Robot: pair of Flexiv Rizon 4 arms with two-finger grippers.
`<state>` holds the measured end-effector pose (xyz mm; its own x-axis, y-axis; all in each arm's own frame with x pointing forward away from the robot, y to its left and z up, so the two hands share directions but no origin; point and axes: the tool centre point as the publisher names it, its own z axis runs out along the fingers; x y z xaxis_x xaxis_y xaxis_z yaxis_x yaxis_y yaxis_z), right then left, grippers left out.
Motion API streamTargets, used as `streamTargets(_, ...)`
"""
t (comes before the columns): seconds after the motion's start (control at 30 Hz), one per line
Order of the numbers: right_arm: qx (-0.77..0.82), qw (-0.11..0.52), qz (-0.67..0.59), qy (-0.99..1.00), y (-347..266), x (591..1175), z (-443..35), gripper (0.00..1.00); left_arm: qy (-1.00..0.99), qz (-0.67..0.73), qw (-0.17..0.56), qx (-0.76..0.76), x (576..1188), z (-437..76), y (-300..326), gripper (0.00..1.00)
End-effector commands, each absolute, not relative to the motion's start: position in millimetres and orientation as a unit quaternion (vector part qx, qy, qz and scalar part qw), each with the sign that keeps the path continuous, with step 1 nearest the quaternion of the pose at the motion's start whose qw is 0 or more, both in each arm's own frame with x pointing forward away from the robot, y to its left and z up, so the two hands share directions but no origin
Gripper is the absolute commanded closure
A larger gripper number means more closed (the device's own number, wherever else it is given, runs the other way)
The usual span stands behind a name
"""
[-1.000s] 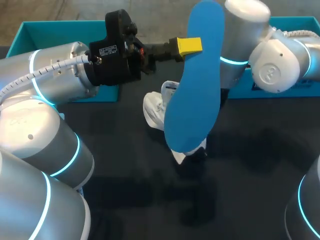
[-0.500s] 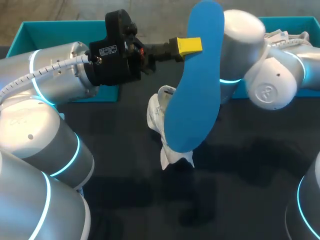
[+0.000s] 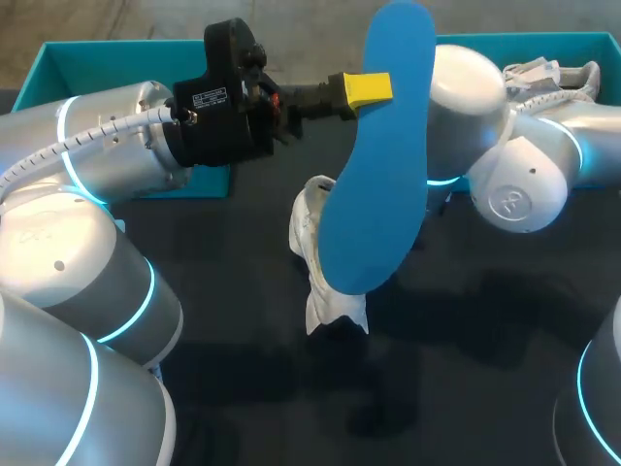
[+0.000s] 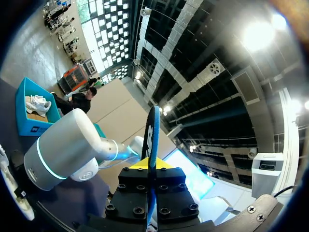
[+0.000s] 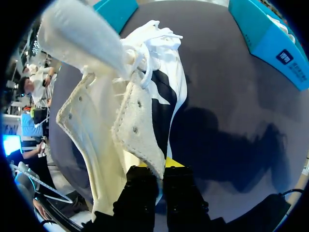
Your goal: Take the shoe out of the shoebox, open the shoe tongue, remove and reinsert the insole, then place the shoe into the shoebox
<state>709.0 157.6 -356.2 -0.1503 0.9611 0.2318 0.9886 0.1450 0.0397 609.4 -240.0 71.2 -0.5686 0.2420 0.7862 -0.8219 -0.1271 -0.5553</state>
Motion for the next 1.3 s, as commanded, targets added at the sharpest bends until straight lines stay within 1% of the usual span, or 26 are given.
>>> streamTargets(0.03, -0.648, 0.090, -0.098, -0.750, 152, 715, -366, 1.00, -0.497, 0.733, 0.362, 0.292, 601, 73, -240, 1.00)
streamTargets(0.2, -0.655, 0.092, -0.105, -0.743, 146, 716, -373, 1.00, -0.497, 0.733, 0.362, 0.292, 601, 73, -240, 1.00)
streamTargets(0.5, -0.667, 0.085, -0.106, -0.733, 138, 715, -372, 1.00, -0.497, 0.733, 0.362, 0.292, 601, 73, -240, 1.00)
streamTargets(0.97, -0.667, 0.101, -0.093, -0.733, 142, 719, -397, 1.00, -0.497, 0.733, 0.362, 0.292, 601, 73, -240, 1.00)
streamTargets(1.03, -0.668, 0.099, -0.093, -0.732, 143, 717, -396, 0.55, -0.497, 0.733, 0.362, 0.292, 601, 73, -240, 1.00)
streamTargets(1.07, -0.668, 0.097, -0.093, -0.732, 143, 716, -395, 0.25, -0.497, 0.733, 0.362, 0.292, 601, 73, -240, 1.00)
streamTargets(1.1, -0.668, 0.096, -0.093, -0.732, 143, 716, -394, 0.00, -0.497, 0.733, 0.362, 0.292, 601, 73, -240, 1.00)
streamTargets(1.3, -0.662, 0.090, -0.095, -0.738, 143, 713, -381, 0.00, -0.497, 0.733, 0.362, 0.292, 601, 73, -240, 1.00)
